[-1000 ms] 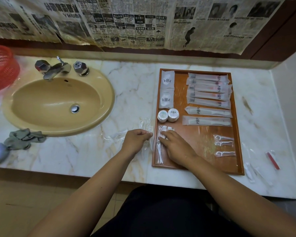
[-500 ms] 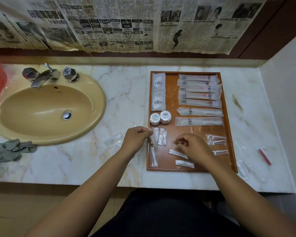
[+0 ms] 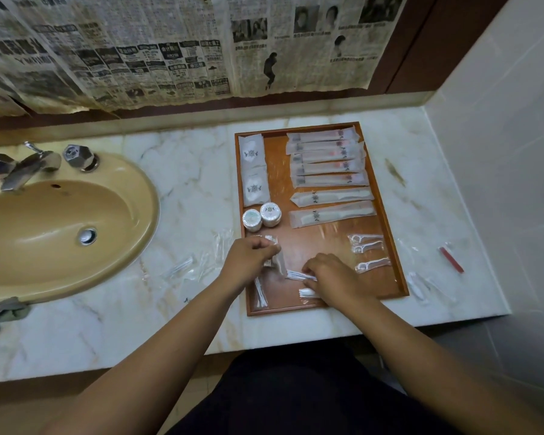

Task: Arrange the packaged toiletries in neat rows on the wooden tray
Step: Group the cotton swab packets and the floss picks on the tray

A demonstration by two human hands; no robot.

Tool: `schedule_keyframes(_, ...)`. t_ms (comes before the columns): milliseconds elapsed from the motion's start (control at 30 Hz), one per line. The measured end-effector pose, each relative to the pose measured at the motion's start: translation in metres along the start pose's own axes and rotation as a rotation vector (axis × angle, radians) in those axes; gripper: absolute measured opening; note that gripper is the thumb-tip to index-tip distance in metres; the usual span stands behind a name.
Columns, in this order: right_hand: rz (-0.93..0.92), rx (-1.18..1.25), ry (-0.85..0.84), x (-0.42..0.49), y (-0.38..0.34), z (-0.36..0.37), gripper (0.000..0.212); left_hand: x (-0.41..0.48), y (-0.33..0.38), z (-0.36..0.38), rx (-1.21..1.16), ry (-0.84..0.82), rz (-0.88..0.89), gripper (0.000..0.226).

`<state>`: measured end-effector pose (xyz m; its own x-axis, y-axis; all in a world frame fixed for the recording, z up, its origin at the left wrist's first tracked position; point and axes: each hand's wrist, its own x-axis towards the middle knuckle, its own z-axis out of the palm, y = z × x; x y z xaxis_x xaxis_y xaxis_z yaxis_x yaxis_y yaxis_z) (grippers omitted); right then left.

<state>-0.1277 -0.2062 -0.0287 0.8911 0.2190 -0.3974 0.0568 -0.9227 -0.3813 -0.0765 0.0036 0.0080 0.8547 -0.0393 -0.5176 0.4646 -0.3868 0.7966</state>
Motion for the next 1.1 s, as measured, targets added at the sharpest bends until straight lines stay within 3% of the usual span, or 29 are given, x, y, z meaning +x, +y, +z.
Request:
schedule_keyframes(167,0.022,0.031,0.008,0.001,-0.001,-0.003,0.013,-0.001,-0.001,-0.007,-0.035,0.024,-0.01,0.012)
schedule_keyframes(367,0.326,0.565,0.069,0.008,-0.013,-0.014,0.004,-0.007,-0.009,-0.018,-0.075,0.055,-0.036,0.015)
schedule_keyframes(433,0.383,0.632,0.092,0.017,-0.017,-0.015,0.005,-0.011,-0.012,-0.023,-0.085,0.069,-0.046,0.015)
schedule_keyframes(700,0.389,0.601,0.059,0.047,-0.047,-0.017,0.02,-0.027,-0.031,-0.055,-0.099,0.121,-0.09,0.016)
schedule_keyframes(900,0.377,0.557,-0.182,0.04,-0.067,-0.006,0.028,-0.037,-0.047,-0.069,-0.094,0.16,-0.117,0.012)
schedule_keyframes(1100,0.41,0.322,-0.34,0.03,-0.075,0.005,0.035,-0.041,-0.051,-0.067,-0.086,0.146,-0.117,0.012)
